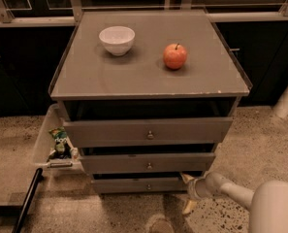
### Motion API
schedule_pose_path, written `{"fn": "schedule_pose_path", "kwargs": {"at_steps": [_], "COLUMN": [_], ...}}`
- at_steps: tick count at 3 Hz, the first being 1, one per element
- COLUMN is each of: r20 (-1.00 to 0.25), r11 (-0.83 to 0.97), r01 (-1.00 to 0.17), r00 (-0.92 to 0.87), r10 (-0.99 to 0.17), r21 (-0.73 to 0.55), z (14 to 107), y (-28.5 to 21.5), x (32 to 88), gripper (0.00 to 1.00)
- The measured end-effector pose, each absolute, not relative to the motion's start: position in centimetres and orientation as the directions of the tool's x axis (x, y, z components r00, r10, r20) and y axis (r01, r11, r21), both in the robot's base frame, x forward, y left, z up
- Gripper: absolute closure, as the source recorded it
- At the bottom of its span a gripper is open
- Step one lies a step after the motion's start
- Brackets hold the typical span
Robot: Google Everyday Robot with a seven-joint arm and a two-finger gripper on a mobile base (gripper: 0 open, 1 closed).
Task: Open bottom drawer
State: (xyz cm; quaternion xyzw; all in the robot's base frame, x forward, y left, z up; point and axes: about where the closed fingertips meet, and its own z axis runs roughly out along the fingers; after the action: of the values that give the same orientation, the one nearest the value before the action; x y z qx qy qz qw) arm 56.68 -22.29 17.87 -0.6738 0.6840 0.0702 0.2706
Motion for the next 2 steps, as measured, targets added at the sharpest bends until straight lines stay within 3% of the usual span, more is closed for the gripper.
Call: {"fn": "schedule_pose_path", "kwargs": {"at_steps": [2], "r20": [-0.466], "r11": [0.063], "r01": [-0.953], "r00": [0.086], "r10": [-0.881], "r21": [-0.295], "z": [17.61], "y": [-21.64], "x": [57.45], "gripper": [0.0]}}
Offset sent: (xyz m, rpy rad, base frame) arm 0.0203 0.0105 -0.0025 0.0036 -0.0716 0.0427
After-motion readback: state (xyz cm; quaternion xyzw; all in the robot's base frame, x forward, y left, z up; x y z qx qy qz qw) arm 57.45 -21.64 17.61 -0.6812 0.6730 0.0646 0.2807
